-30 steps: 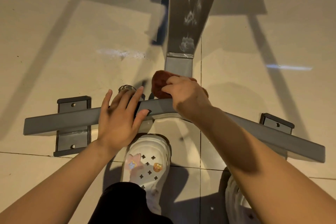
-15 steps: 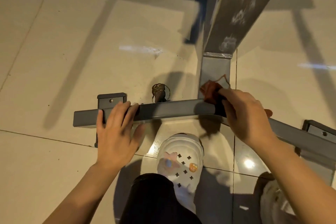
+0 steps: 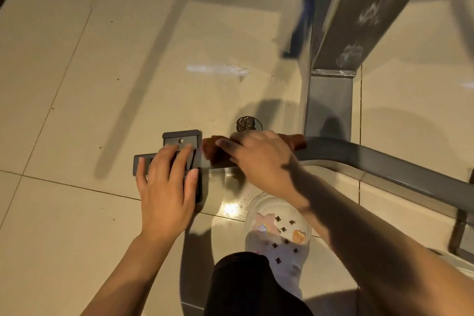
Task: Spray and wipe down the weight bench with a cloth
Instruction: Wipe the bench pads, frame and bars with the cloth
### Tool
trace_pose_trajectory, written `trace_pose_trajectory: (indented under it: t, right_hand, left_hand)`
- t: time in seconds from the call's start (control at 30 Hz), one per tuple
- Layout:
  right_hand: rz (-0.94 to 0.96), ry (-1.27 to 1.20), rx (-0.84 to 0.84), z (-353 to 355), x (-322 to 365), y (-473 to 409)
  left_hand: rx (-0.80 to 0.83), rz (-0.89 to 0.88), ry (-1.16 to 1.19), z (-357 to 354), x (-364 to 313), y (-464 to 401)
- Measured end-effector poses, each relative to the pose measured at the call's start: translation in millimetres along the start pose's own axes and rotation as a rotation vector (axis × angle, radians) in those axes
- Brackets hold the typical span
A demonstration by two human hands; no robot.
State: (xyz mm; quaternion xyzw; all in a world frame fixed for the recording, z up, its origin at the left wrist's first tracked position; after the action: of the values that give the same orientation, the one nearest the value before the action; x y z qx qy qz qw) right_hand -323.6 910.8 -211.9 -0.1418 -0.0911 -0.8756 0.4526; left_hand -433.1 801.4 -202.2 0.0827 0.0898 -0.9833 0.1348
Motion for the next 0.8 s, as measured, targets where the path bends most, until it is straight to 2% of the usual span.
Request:
trace_pose_trajectory:
  t: [0.1, 0.27, 0.37, 0.47, 0.53, 0.63, 0.8]
  right_hand:
    - [-0.087, -0.091, -0.082, 20.0, -59.3, 34.2]
    - [-0.226, -0.092, -0.163, 52.5, -129.7, 89.1]
    - [-0.311, -0.020, -0.048, 56.3, -152.1, 116.4]
    - [-0.294, 0.088, 0.062, 57.7, -163.7, 134.5]
    - [-0.315, 0.114, 0.075, 59.6, -169.3, 147.7]
    - [-0.412, 0.070, -0.001, 65.7, -177.1, 177.1]
    - [-0.462, 0.089, -0.179, 69.7, -166.8, 195.2]
  left_hand:
    - [-0.023, -0.056, 0.071, -2.6, -16.6, 5.1]
    - [-0.075, -0.077, 0.219, -11.6, -62.7, -4.3]
    - [-0.068, -0.126, 0.251, -13.5, -100.6, -18.7]
    - [-0.088, -0.199, 0.291, -13.0, -128.7, -29.8]
    - [-0.089, -0.194, 0.295, -15.4, -135.4, -31.8]
    - [-0.062, -0.162, 0.292, -20.8, -137.5, -26.5]
    - [-0.048, -0.148, 0.289, -13.2, -124.3, -13.3]
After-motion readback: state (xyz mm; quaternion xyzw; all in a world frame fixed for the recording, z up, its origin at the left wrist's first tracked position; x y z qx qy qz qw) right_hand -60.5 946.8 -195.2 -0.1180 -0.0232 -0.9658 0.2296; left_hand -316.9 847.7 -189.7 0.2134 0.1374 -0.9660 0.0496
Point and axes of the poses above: each hand's wrist, its own y-axis away from the middle knuckle, its own z-axis out of the back of the hand, x = y × z, the point moved 9 cm from there along -y, towards the middle knuckle, and after that the axes turned 10 degrees about -z, right-handed, at the moved point
